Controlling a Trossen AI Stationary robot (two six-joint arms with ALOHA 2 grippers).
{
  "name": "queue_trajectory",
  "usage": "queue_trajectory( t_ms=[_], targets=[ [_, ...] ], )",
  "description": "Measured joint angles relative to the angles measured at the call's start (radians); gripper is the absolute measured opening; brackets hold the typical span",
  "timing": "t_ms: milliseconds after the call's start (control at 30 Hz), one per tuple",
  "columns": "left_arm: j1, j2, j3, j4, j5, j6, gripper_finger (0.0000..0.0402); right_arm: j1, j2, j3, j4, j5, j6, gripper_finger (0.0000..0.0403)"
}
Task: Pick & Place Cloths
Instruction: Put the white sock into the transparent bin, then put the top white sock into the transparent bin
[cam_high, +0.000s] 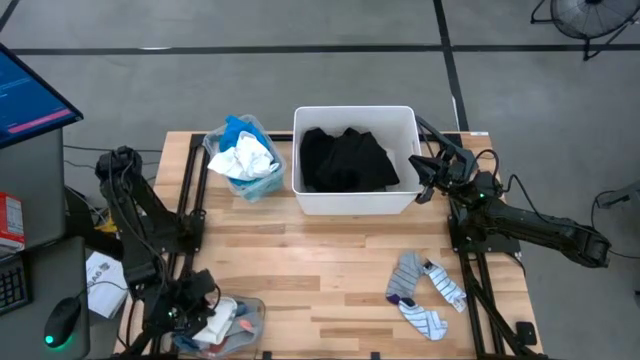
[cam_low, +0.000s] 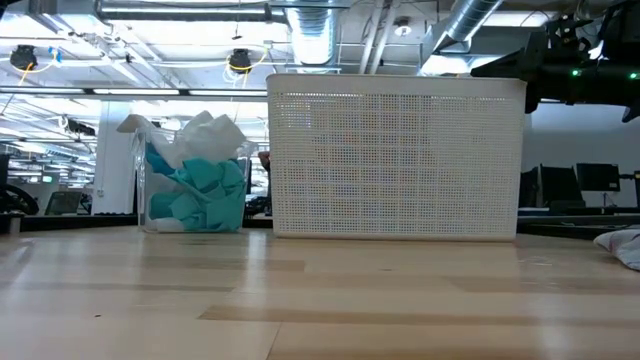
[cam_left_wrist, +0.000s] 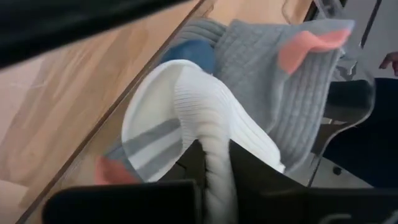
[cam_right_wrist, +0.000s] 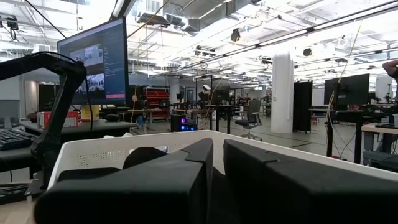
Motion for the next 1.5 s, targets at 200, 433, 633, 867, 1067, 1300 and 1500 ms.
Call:
queue_trajectory(
  t_ms=[200,433,633,867,1067,1300,1500],
  targets=[
    [0.000,0.000,-0.024,0.122,0.001,0.053,0.0107,0.000,0.000,0.000,0.000,0.000,0.000,0.0037],
    [0.003,-0.007,-0.024,0.305,0.001,0.058,0.0218,0.000,0.000,0.000,0.000,0.000,0.000,0.0037],
    [0.055,-0.047,-0.023,0.494,0.001,0.065,0.0258,0.000,0.000,0.000,0.000,0.000,0.000,0.0037],
    [0.156,-0.096,-0.023,0.603,-0.038,0.200,0.0248,0.000,0.000,0.000,0.000,0.000,0.000,0.0037],
    [0.255,-0.101,-0.023,0.757,-0.039,0.381,0.0238,0.000,0.000,0.000,0.000,0.000,0.000,0.0037],
    [0.404,-0.101,-0.023,1.002,-0.038,0.701,0.0189,0.000,0.000,0.000,0.000,0.000,0.000,0.0037],
    [0.503,-0.101,-0.023,1.206,-0.054,0.942,0.0083,0.000,0.000,0.000,0.000,0.000,0.000,0.0037]
  ],
)
